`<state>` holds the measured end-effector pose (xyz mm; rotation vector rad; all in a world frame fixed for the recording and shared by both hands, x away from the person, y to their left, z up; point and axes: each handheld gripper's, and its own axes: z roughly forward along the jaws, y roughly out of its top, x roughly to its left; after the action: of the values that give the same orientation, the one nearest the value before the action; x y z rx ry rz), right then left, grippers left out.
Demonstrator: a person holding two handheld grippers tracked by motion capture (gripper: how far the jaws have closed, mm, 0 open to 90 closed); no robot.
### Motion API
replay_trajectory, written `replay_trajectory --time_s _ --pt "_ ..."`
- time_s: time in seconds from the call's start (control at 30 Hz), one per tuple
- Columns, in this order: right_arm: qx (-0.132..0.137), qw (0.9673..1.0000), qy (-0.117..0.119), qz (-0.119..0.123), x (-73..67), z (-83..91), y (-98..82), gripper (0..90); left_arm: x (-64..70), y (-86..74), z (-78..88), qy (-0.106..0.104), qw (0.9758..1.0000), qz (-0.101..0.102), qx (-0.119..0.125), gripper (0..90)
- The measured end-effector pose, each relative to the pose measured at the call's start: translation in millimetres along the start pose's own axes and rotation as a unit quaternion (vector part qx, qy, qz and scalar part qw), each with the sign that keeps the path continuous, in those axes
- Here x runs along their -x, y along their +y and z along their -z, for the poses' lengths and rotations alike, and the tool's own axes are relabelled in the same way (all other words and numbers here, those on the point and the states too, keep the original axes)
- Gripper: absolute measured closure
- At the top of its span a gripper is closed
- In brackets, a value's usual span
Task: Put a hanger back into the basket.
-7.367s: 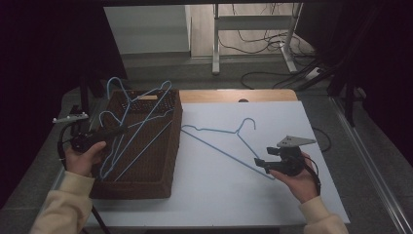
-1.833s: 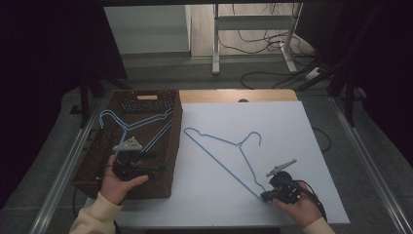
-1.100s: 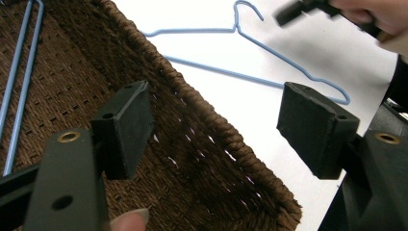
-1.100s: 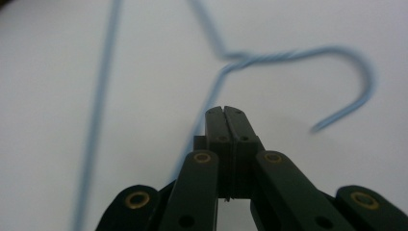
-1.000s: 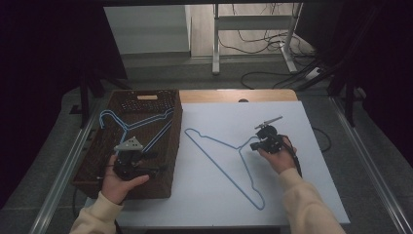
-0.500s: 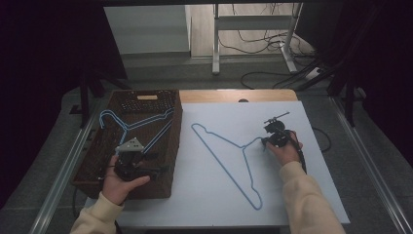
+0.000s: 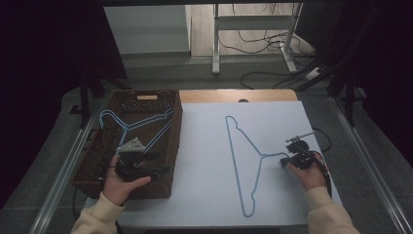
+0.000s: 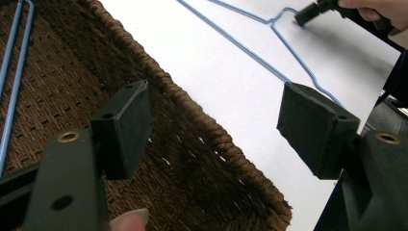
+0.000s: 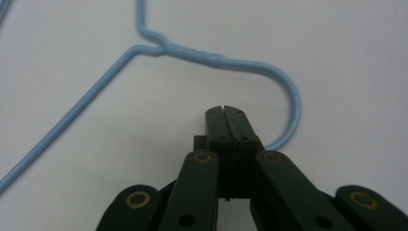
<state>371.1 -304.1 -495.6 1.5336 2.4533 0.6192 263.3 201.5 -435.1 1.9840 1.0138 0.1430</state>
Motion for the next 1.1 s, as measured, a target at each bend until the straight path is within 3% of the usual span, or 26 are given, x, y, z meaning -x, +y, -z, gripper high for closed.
replay_trajectory --time_s 0.1,0.23,0.3,0.37,0.47,0.57,0.63,0.83,1.1 --pt "-0.002 1.0000 0.008 0.002 -4.0 5.0 -10.0 90.0 0.0 0.0 -0.9 0.001 1.0000 0.001 -0.001 27.6" --pt "0.008 0.9991 0.031 0.029 -18.8 8.8 -14.4 90.0 0.9 0.6 -1.7 0.001 1.0000 0.000 -0.002 27.6" --pt "0.014 0.9958 0.066 0.061 -37.9 10.9 -11.6 90.0 0.9 0.8 -2.3 0.000 1.0000 0.000 -0.002 27.6" --pt "0.013 0.9923 0.086 0.088 -56.4 11.4 -8.6 90.0 0.6 0.9 -2.7 0.000 1.0000 0.000 -0.003 27.6" --pt "0.005 0.9844 0.123 0.125 -85.9 6.8 -5.4 90.0 0.5 0.4 -2.7 0.001 1.0000 0.000 -0.003 27.6" --pt "-0.011 0.9773 0.150 0.150 -110.8 0.0 -6.7 90.0 -0.1 0.2 -1.9 0.002 1.0000 0.000 -0.003 27.6" --pt "-0.018 0.9748 0.155 0.159 -119.6 -2.4 -8.0 90.0 -0.3 0.3 -1.7 0.002 1.0000 0.000 -0.002 27.7" --pt "-0.042 0.9724 0.164 0.161 -133.5 -12.0 -14.7 90.0 0.2 0.3 -2.1 0.000 1.0000 -0.001 -0.003 27.7" --pt "-0.041 0.9715 0.178 0.151 -148.1 -17.9 -13.9 90.0 1.3 0.7 -2.6 0.000 1.0000 -0.003 -0.003 27.7"
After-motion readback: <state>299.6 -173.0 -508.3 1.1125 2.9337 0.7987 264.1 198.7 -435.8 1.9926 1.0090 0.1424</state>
